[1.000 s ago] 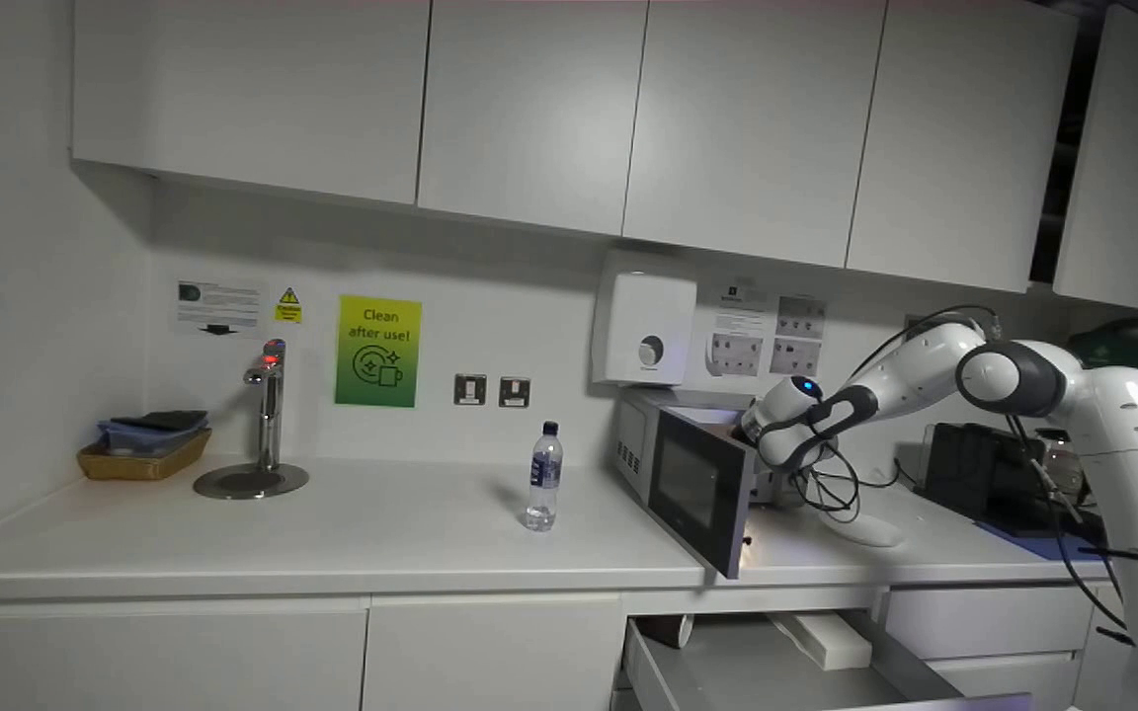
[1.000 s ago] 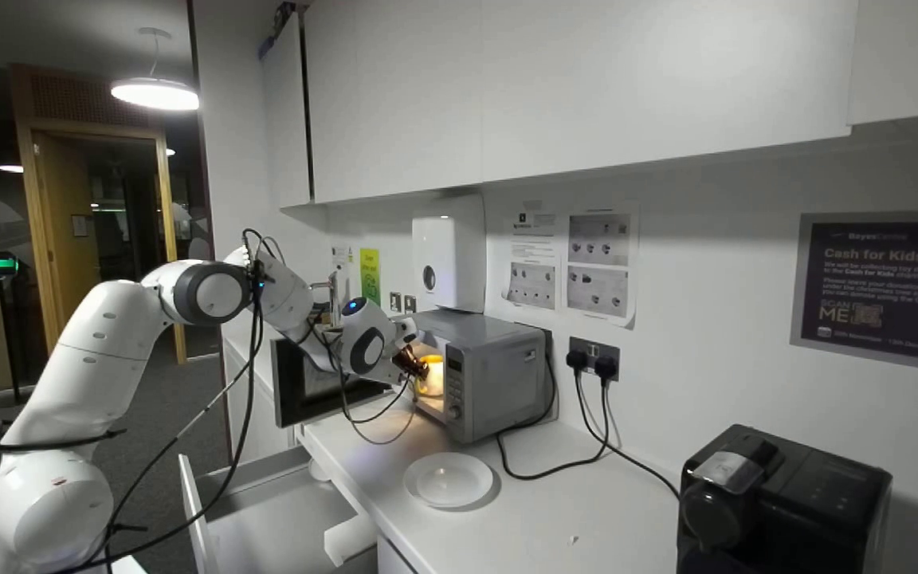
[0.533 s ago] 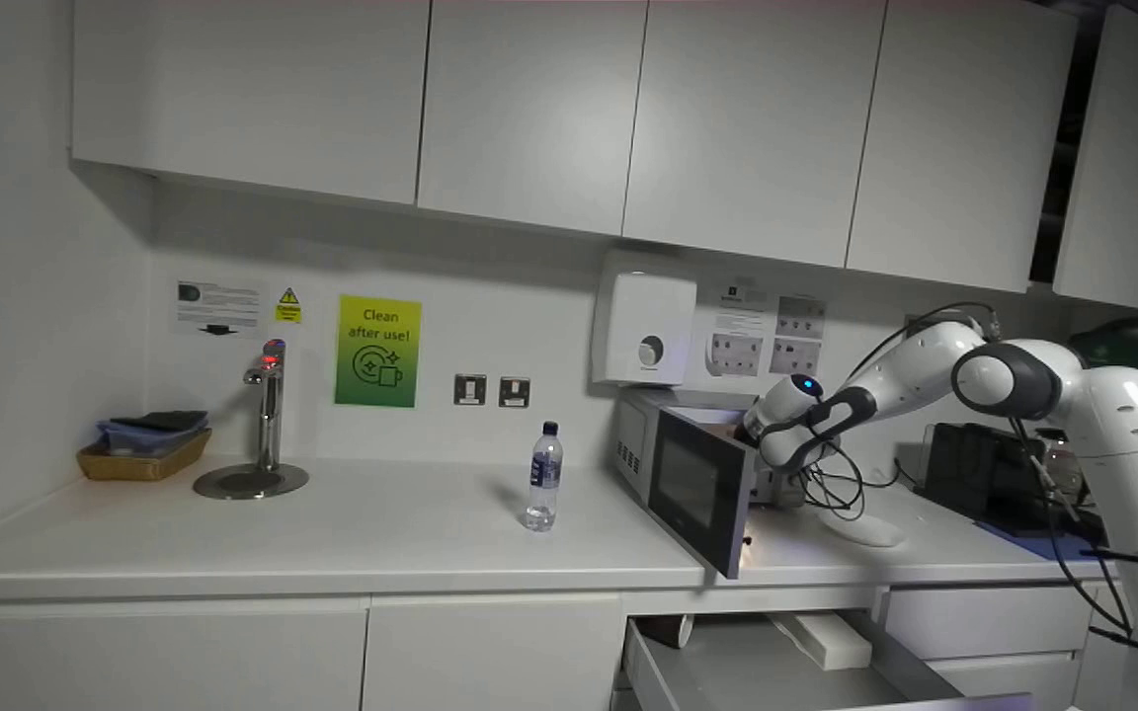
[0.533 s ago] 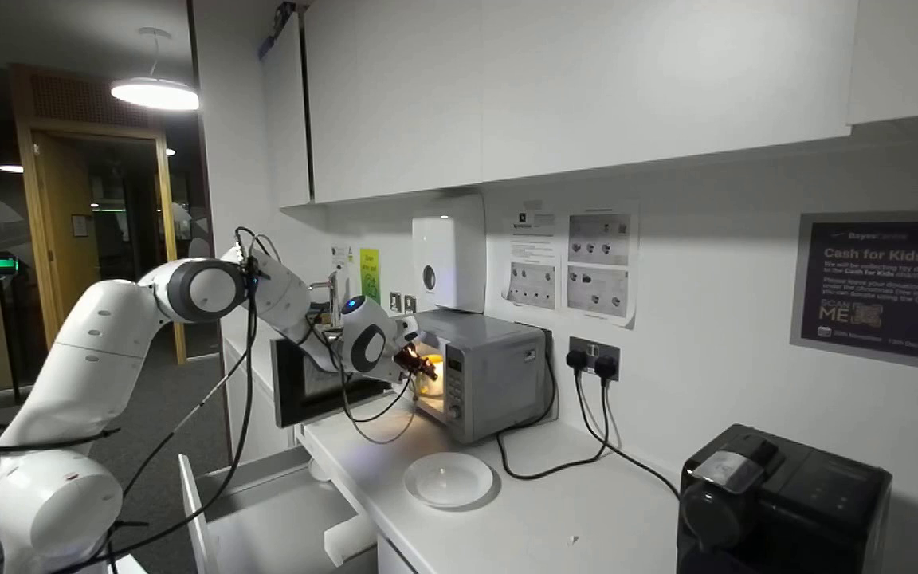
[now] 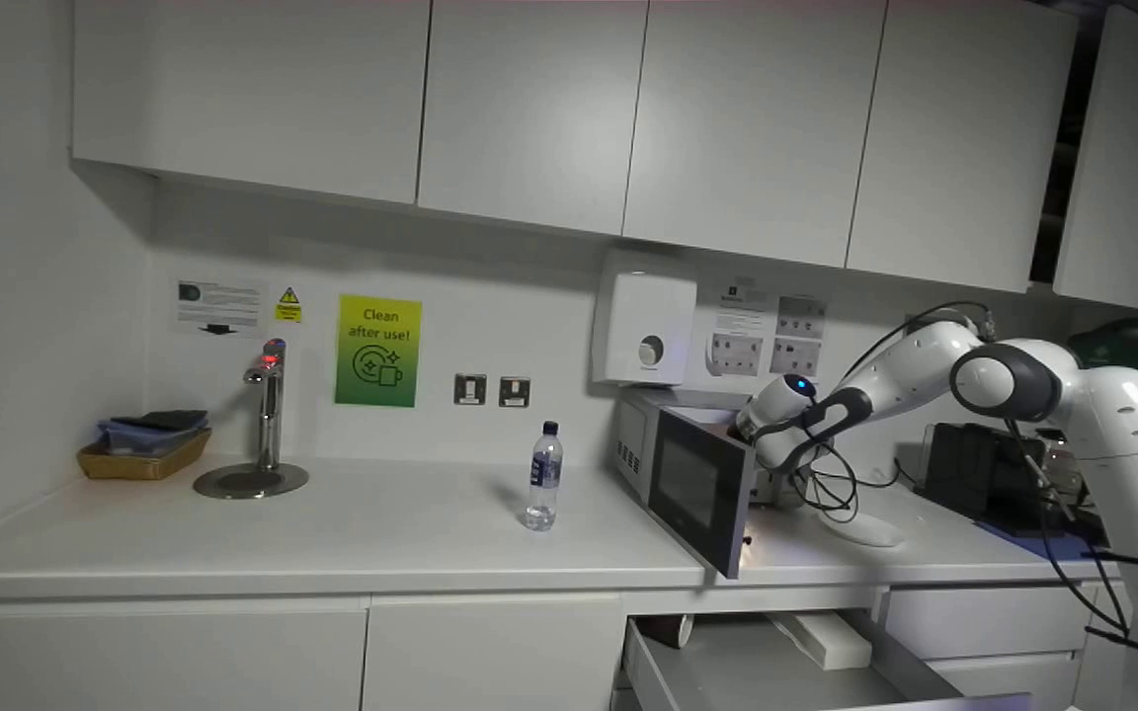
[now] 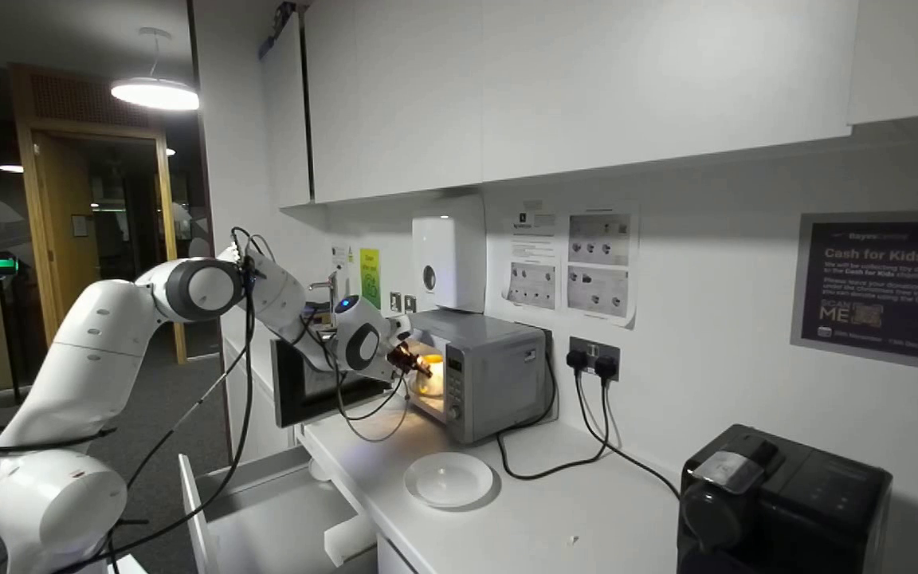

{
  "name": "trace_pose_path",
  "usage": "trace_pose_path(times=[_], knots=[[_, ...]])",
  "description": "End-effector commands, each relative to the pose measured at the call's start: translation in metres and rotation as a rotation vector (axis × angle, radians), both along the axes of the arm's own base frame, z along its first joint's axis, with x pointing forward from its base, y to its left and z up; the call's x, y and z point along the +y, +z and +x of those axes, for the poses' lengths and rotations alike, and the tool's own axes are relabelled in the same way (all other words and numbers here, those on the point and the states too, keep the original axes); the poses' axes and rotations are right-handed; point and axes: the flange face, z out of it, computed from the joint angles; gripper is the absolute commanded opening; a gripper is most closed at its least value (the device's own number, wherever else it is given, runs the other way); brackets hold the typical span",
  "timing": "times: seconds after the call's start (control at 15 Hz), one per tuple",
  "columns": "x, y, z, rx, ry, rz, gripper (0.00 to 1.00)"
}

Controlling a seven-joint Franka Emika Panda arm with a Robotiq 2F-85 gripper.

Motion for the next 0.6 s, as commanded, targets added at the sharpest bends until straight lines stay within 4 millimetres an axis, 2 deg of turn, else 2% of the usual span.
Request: trace_pose_path(times=[0.0, 0.33, 0.4, 0.47, 0.53], knots=[[0.003, 0.004, -0.002, -0.017, -0.002, 0.011, 0.99], [-0.005, 0.01, -0.003, -0.026, -0.016, -0.024, 0.91], [-0.007, 0.011, -0.003, -0.029, -0.02, -0.033, 0.84], [-0.01, 0.013, -0.003, -0.032, -0.025, -0.043, 0.65], [-0.012, 0.014, -0.003, -0.035, -0.034, -0.052, 0.58]])
